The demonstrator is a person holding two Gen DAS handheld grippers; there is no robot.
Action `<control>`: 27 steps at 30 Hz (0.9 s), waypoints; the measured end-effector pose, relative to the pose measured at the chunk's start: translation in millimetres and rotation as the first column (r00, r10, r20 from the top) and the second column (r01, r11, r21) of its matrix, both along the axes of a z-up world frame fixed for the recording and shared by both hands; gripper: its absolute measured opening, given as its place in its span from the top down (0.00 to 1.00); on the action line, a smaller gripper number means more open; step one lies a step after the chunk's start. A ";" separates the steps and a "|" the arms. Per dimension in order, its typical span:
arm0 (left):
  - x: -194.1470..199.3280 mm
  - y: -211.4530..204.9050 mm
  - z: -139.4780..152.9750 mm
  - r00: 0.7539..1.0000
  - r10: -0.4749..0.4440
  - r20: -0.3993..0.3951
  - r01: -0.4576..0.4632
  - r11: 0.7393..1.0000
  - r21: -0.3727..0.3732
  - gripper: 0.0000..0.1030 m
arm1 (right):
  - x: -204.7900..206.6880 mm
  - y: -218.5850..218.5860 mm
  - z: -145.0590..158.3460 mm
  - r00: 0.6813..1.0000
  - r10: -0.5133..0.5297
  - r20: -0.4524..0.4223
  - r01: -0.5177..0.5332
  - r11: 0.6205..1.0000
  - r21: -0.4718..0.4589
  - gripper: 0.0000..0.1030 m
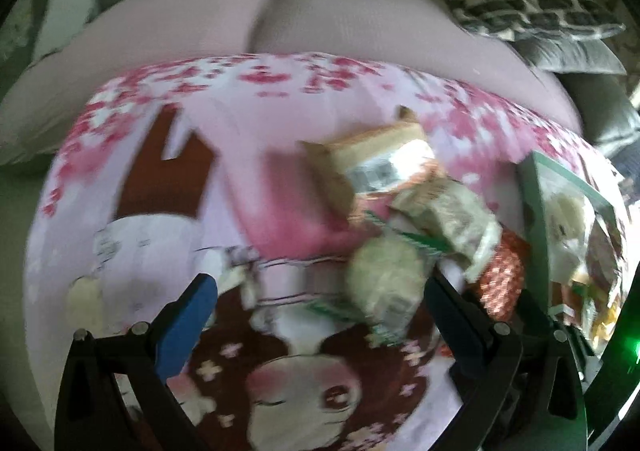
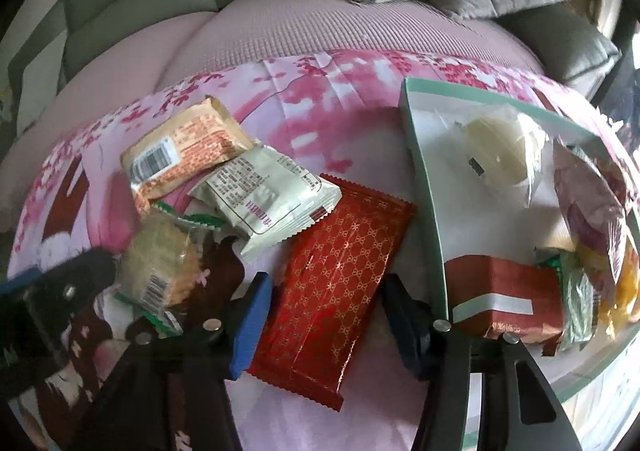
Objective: Organize snacks
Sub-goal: 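Grasp the green-wrapped round cake with the left gripper while the right gripper grasps the red wafer pack, then lift the round cake and red wafer pack and carry both over the tray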
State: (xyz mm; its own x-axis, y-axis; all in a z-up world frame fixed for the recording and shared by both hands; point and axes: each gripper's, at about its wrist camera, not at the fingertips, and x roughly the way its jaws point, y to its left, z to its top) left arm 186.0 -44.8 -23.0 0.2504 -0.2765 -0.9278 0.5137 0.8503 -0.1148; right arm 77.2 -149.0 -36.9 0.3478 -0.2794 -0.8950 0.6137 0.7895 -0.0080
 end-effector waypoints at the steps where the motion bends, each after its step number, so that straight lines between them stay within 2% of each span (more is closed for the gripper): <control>1: -0.4 -5.1 -2.2 1.000 -0.018 -0.013 0.018 1.000 -0.003 0.00 | 1.0 0.8 -1.1 1.000 0.015 -0.001 -0.015 1.000 -0.004 0.44; 4: 0.1 -22.2 -14.0 0.998 -0.059 -0.035 0.060 0.998 0.029 0.00 | -1.8 0.5 -0.9 0.999 0.039 0.004 -0.039 0.999 0.008 0.44; 10: 10.5 -36.0 -37.8 0.999 -0.027 -0.047 0.032 0.993 0.118 0.00 | -5.0 2.4 -1.1 0.997 0.074 0.007 -0.074 0.997 0.010 0.44; 17: 18.6 -29.6 -38.9 0.998 0.056 -0.003 -0.056 0.993 0.107 0.02 | -3.7 2.0 -0.8 0.997 0.072 0.004 -0.072 0.997 0.022 0.44; 20: 17.3 -26.0 -37.9 0.997 0.078 0.011 -0.079 0.991 0.105 0.15 | -1.5 0.5 -0.9 0.998 0.055 -0.001 -0.055 0.998 0.035 0.42; 22: 18.0 -22.5 -35.7 0.995 0.099 0.022 -0.100 0.990 0.104 0.29 | 1.2 0.8 -1.7 0.999 0.045 -0.014 -0.045 0.999 0.031 0.41; 23: 19.6 -19.4 -33.7 0.994 0.111 0.025 -0.113 0.989 0.098 0.32 | 2.3 1.6 -2.3 0.999 0.046 -0.021 -0.045 0.999 0.026 0.39; 25: 22.3 -10.7 -30.1 0.990 0.138 0.025 -0.140 0.987 0.079 0.45 | 6.5 5.5 -4.7 0.997 0.051 -0.050 -0.051 0.999 0.002 0.37; 27: 21.6 -1.7 -27.8 0.987 0.161 0.023 -0.162 0.984 0.069 0.49 | 8.7 8.1 -6.3 0.996 0.057 -0.066 -0.058 0.998 -0.018 0.35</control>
